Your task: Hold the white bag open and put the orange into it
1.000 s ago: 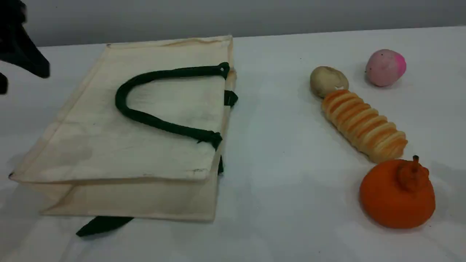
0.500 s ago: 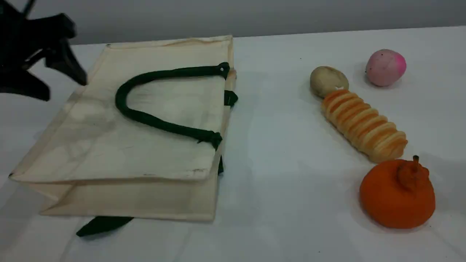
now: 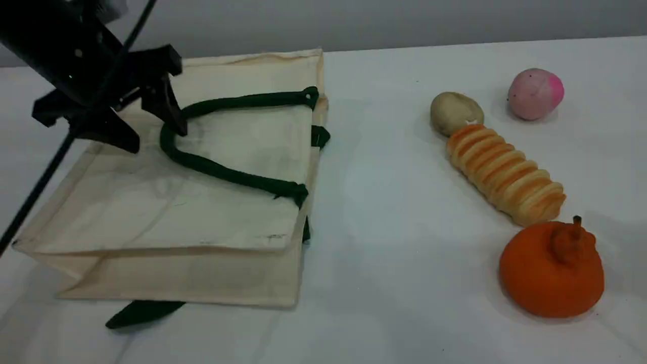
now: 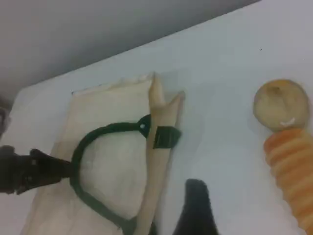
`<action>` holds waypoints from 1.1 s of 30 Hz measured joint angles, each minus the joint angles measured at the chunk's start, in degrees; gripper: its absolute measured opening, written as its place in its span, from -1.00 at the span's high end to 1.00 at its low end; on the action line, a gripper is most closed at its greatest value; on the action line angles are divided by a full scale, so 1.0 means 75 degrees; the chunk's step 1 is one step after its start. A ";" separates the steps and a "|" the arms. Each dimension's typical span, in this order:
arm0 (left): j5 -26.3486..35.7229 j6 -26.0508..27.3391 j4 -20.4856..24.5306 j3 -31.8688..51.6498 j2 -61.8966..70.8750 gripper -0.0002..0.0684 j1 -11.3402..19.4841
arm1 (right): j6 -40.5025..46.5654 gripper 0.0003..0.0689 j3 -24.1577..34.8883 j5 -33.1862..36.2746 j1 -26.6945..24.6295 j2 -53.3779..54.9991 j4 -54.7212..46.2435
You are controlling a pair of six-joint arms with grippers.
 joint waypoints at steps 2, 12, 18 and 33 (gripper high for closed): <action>0.0004 0.0006 0.0000 -0.0096 0.0146 -0.43 -0.0074 | 0.0000 -0.49 0.0000 0.0000 0.0000 0.0000 0.0000; -0.0080 -0.0009 -0.0014 -0.0463 0.0584 -0.33 -0.0097 | -0.0022 -0.49 0.0000 -0.0008 0.0000 0.0000 -0.0017; -0.0056 -0.0023 -0.0014 -0.0463 0.0843 -0.24 -0.0097 | -0.0022 -0.49 0.0000 -0.0008 0.0000 0.0000 -0.0022; -0.0289 -0.0196 0.0003 -0.0463 0.1149 0.07 -0.0097 | -0.0029 -0.49 0.0000 0.0000 0.0000 0.0000 -0.0014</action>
